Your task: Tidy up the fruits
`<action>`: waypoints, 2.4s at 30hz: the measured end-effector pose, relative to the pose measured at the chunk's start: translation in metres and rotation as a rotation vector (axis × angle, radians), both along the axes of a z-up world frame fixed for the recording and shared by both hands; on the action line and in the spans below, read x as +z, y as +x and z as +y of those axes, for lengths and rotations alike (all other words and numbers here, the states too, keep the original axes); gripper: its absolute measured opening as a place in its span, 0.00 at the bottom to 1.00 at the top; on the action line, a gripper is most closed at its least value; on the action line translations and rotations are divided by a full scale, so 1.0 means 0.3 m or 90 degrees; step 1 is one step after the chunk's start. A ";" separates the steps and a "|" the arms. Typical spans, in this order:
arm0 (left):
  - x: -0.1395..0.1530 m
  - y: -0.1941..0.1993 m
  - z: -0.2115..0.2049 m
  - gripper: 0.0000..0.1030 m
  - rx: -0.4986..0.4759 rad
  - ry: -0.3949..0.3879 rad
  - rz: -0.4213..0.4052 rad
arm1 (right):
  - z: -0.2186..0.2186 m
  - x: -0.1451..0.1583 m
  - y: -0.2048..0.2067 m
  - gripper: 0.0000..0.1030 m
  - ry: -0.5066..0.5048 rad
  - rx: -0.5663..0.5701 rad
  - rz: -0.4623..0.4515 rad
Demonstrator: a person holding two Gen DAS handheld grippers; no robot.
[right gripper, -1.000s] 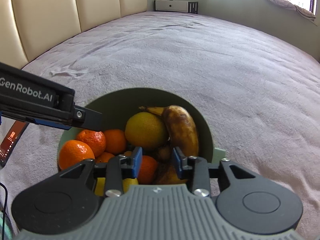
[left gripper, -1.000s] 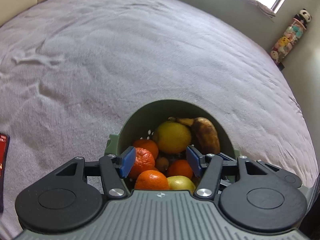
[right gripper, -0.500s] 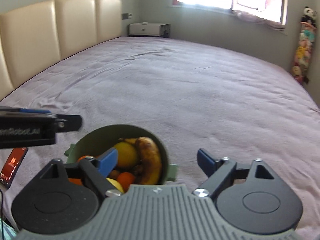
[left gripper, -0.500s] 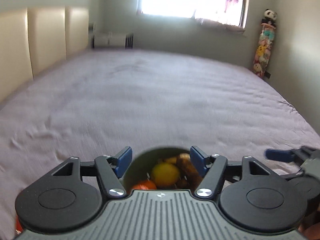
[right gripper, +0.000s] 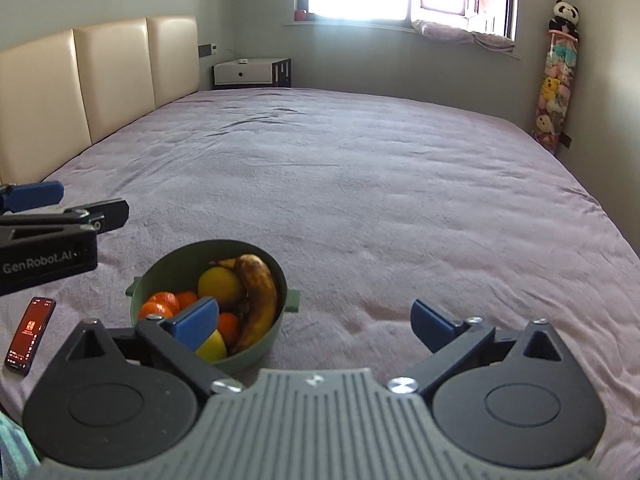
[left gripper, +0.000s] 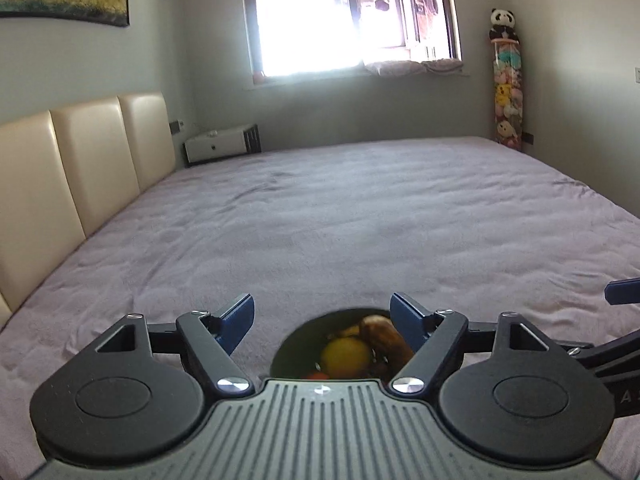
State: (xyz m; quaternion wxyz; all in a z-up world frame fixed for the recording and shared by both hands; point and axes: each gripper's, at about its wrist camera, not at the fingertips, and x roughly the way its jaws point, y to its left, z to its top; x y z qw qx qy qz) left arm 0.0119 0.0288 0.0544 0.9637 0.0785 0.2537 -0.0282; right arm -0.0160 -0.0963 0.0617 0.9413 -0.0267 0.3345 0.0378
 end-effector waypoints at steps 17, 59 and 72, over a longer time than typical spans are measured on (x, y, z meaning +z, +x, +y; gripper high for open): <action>-0.195 0.054 -0.018 0.88 0.036 -0.023 0.160 | -0.071 -0.151 0.015 0.96 -0.031 -0.090 0.067; -0.190 0.067 -0.056 0.88 0.039 -0.023 0.181 | -0.074 -0.174 0.025 0.96 0.026 -0.080 0.104; -0.184 0.062 -0.061 0.88 0.036 -0.025 0.171 | -0.076 -0.173 0.023 0.96 0.028 -0.076 0.102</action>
